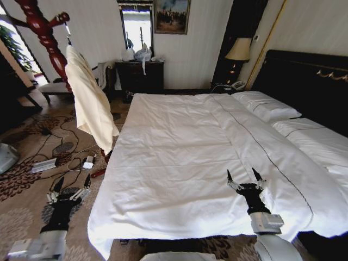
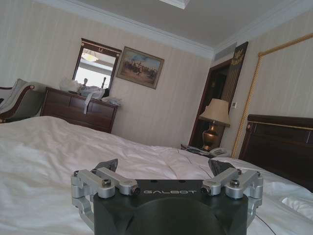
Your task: Pick up the clothes from the bed and hang them on the clothes hanger.
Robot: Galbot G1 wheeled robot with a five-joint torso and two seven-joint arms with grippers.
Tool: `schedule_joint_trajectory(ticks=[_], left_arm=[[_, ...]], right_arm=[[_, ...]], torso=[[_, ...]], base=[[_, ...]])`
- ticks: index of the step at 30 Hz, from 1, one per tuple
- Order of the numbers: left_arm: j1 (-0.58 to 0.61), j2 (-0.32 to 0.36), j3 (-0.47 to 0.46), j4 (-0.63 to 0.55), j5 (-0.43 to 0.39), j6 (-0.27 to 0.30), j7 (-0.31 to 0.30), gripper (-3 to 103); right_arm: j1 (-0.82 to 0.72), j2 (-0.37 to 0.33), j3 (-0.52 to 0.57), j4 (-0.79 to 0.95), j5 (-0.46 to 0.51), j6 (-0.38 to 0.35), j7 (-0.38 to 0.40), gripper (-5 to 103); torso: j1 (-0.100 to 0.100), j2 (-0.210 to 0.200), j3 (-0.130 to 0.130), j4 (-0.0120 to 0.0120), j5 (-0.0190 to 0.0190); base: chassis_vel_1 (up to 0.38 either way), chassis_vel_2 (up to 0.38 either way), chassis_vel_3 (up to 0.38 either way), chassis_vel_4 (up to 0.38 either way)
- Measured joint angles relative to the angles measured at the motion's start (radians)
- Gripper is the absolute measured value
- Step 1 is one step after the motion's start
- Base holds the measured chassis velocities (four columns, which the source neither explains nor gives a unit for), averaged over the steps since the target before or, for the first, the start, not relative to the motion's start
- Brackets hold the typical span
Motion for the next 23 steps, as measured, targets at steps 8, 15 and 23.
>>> schedule_joint_trajectory(ticks=[8, 15, 23], left_arm=[[-0.023, 0.057, 0.032, 0.022, 0.046, 0.002, 0.004, 100], [-0.077, 0.122, 0.058, 0.01, 0.088, 0.017, 0.004, 100], [-0.044, 0.189, 0.114, 0.002, 0.145, 0.005, 0.009, 100]], right_arm=[[0.0, 0.0, 0.0, 0.0, 0.001, -0.001, 0.001, 100], [0.0, -0.001, 0.0, 0.0, 0.001, -0.001, 0.001, 100], [0.0, -0.001, 0.0, 0.001, 0.001, -0.002, 0.001, 100]], torso=[[0.0, 0.0, 0.0, 0.0, -0.0001], [0.0, 0.0, 0.0, -0.0001, -0.0001], [0.0, 0.0, 0.0, 0.0, 0.0001]], base=[[0.0, 0.0, 0.0, 0.0], [0.0, 0.0, 0.0, 0.0], [0.0, 0.0, 0.0, 0.0]])
